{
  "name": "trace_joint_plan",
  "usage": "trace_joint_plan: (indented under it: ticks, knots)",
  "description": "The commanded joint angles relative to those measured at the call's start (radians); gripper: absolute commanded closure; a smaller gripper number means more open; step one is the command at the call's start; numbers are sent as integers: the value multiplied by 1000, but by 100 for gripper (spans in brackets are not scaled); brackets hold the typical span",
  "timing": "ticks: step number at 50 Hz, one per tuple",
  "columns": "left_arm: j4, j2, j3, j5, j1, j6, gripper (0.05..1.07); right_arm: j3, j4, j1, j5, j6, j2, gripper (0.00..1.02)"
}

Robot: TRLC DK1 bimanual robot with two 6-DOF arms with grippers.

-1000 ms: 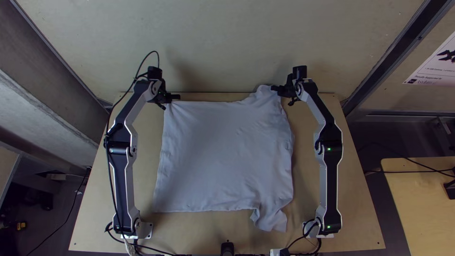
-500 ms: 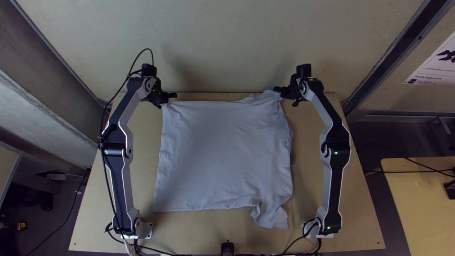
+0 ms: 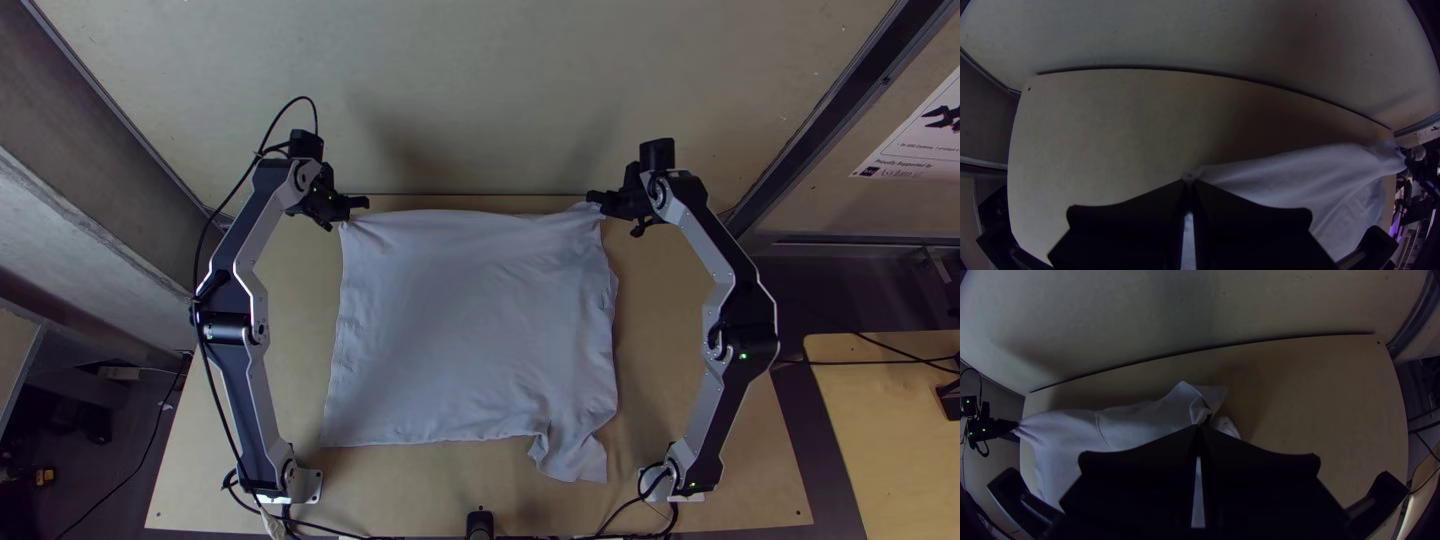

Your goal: Fold the t-shirt

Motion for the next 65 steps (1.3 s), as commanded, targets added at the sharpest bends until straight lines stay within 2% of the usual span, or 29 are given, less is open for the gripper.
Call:
trace_joint_plan:
  ticks: [1, 18, 42, 65]
  knots:
    - [-14, -76, -61, 13, 12, 1, 104, -69, 11, 4, 2, 0, -87, 100]
    - [92, -263, -347, 37, -2, 12, 104, -269, 23, 5, 8, 0, -263, 100]
    - [246, -493, -775, 37, 6, 44, 104, -614, 114, 28, 12, -3, -464, 100]
    - [454, -534, -1074, 36, -23, 59, 104, -928, 293, 33, 46, -12, -456, 100]
